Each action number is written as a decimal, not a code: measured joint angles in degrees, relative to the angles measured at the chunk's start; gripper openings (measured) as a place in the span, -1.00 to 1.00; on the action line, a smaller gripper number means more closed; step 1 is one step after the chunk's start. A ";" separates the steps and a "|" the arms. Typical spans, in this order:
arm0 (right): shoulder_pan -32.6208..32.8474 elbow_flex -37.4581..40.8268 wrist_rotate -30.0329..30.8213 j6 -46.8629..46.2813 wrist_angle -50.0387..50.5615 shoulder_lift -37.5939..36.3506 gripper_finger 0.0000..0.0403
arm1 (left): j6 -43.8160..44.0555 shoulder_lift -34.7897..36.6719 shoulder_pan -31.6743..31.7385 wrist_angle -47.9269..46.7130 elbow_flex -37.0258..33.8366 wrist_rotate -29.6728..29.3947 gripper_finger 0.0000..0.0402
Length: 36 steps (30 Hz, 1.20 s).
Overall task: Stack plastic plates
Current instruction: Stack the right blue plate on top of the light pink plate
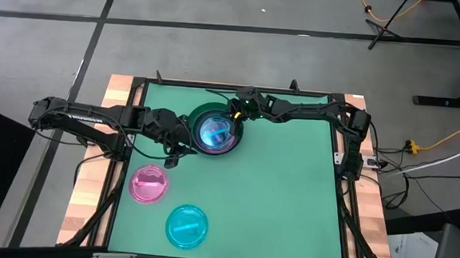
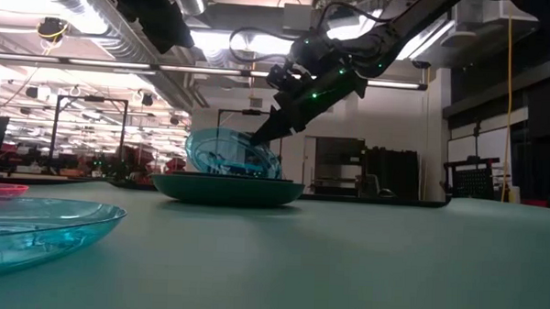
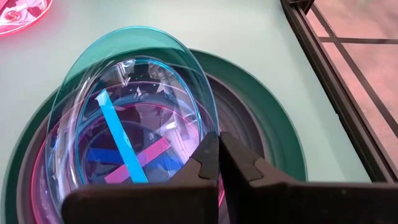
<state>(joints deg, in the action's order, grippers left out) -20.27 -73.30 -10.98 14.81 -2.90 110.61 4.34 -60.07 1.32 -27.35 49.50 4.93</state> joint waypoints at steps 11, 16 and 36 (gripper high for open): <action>0.00 0.00 -0.02 0.02 0.05 -0.02 -0.72 | 0.00 0.00 0.00 -0.02 0.00 0.00 -0.55; 0.01 0.00 -0.02 0.02 0.04 -0.04 -0.59 | -0.01 0.00 -0.01 -0.02 0.00 0.02 -0.55; 0.00 0.00 0.00 0.02 0.02 -0.09 -0.56 | 0.00 -0.02 -0.02 -0.57 0.00 0.04 -0.55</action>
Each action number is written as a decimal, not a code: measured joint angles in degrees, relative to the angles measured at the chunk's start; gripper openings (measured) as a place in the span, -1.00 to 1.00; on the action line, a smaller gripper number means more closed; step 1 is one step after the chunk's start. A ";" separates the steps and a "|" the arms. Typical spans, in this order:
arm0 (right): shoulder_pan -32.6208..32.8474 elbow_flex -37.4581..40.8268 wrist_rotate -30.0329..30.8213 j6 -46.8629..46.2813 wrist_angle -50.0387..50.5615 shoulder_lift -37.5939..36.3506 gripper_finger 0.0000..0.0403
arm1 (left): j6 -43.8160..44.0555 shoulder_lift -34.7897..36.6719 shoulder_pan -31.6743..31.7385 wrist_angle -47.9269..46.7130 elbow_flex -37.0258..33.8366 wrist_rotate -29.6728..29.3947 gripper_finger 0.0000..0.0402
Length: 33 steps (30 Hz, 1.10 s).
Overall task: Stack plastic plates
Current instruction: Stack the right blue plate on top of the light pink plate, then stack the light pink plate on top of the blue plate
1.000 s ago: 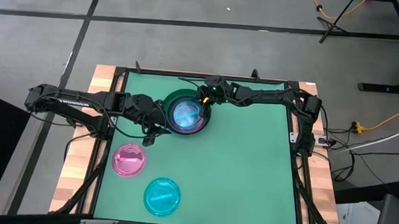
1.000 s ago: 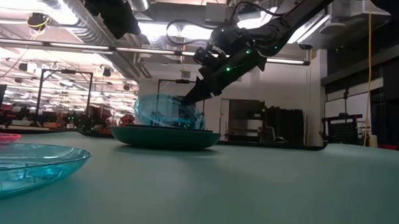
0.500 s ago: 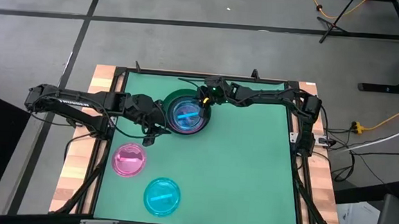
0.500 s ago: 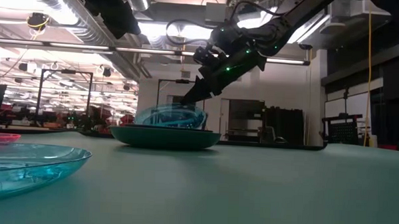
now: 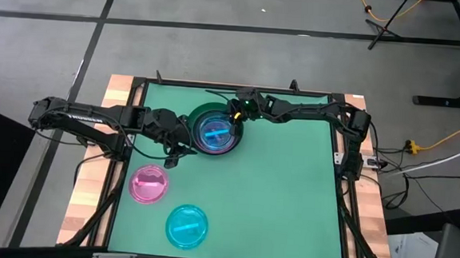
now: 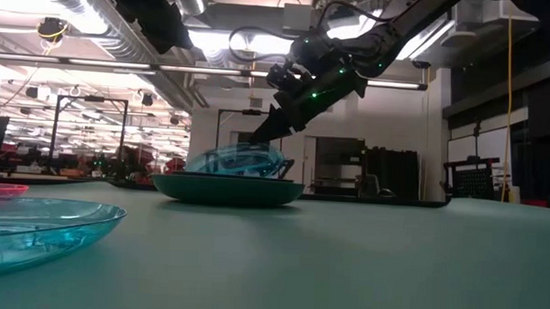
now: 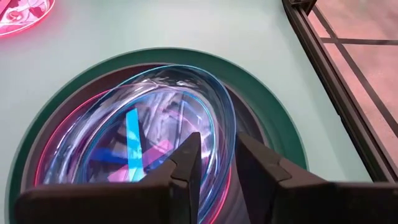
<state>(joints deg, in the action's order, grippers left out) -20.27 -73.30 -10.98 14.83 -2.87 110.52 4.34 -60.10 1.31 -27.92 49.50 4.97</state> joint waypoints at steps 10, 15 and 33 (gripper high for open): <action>0.00 -1.06 -0.02 1.60 0.20 -0.76 -0.56 | 0.00 0.00 0.00 0.06 0.00 0.01 -0.55; 0.00 -5.07 -0.01 3.83 5.34 -0.86 -0.56 | 0.00 0.00 0.02 0.01 -0.01 0.01 -0.55; 0.07 -16.06 -0.50 11.17 26.41 -0.85 -0.56 | 7.21 0.00 0.02 -13.17 -0.04 -1.46 -0.55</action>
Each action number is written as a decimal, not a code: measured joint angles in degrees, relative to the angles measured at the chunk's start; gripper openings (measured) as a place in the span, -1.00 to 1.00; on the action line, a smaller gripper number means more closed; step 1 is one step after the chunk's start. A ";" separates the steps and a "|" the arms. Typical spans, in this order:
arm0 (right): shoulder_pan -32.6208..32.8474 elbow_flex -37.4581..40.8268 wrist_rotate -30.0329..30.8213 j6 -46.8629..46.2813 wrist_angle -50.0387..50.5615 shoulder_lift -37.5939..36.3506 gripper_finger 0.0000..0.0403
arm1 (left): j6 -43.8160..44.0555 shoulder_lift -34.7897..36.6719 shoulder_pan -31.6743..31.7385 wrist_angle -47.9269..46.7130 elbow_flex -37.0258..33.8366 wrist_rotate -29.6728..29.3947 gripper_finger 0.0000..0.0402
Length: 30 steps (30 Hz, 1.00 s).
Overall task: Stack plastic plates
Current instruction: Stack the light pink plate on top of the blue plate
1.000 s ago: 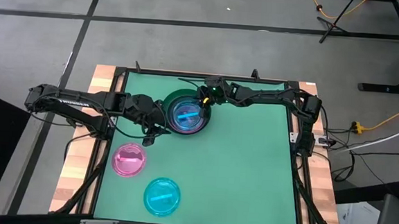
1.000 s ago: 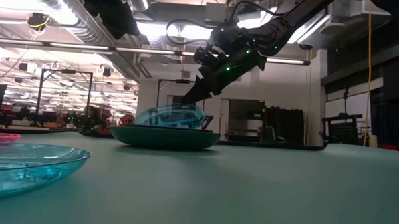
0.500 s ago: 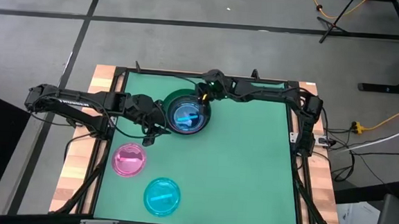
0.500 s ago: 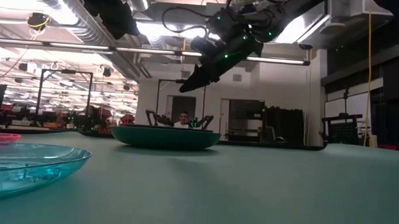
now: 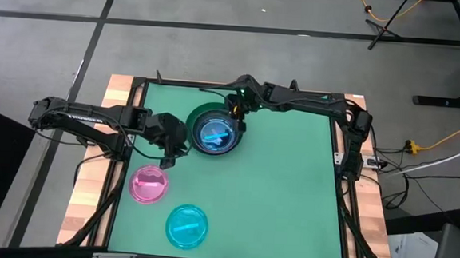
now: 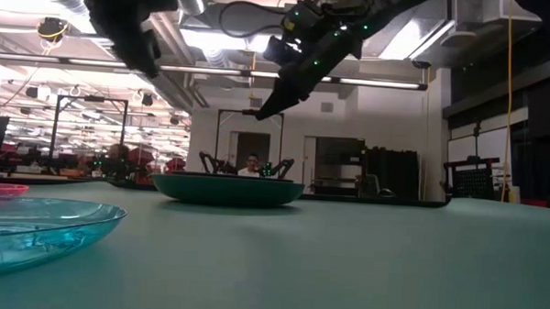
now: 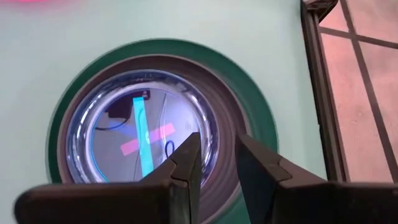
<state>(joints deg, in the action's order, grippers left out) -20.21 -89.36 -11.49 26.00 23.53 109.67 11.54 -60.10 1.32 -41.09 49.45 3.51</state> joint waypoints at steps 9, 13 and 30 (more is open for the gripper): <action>0.00 0.00 -0.01 0.03 0.73 0.00 -0.56 | 2.50 0.00 0.00 -8.30 0.00 -0.64 -0.55; 0.00 0.00 -0.02 0.04 0.69 0.00 -0.56 | 2.50 0.00 0.00 -11.84 0.00 -2.35 -0.55; 0.00 0.00 -0.13 0.99 0.65 0.04 -0.56 | -7.12 0.00 -0.02 -15.78 -7.35 -2.57 -0.55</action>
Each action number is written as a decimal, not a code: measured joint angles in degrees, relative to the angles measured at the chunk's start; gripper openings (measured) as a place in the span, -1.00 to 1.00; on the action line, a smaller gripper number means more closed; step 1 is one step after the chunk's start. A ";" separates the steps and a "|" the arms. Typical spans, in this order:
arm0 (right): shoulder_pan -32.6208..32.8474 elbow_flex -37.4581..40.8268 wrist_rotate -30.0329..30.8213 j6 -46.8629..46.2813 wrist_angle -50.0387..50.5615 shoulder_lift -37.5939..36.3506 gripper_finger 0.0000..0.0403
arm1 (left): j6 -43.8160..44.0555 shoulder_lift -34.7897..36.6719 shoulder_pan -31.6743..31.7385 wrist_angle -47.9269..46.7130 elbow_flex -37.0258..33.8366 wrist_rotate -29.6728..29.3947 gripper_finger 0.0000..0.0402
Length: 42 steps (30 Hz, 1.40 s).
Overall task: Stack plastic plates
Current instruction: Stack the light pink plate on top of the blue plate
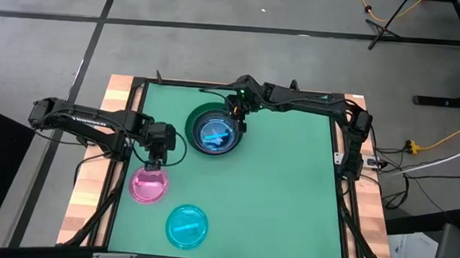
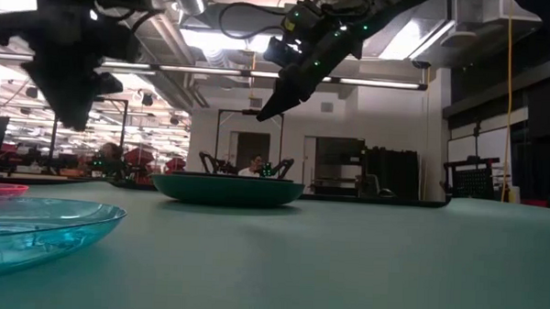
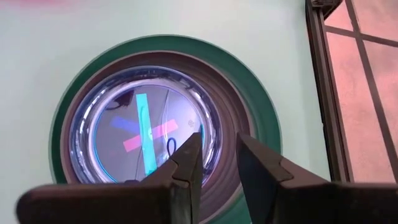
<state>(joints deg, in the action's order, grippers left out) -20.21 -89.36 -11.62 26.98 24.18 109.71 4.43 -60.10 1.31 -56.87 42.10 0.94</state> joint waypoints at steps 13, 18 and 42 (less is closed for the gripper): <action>0.00 0.00 -0.02 0.70 -0.01 0.00 -0.56 | -0.51 -0.93 -0.27 0.78 -0.69 1.80 -0.55; 0.00 0.02 -0.02 0.68 -0.02 0.02 -0.56 | -1.60 -3.82 -0.27 0.86 -0.69 3.99 -0.55; 0.00 0.04 -0.02 0.98 -0.02 0.04 -0.56 | -4.06 -20.77 -5.14 1.15 -0.69 6.69 -0.55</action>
<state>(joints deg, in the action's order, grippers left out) -20.21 -89.32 -11.64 27.97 24.16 109.75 0.37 -80.87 -3.84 -55.72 41.41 7.63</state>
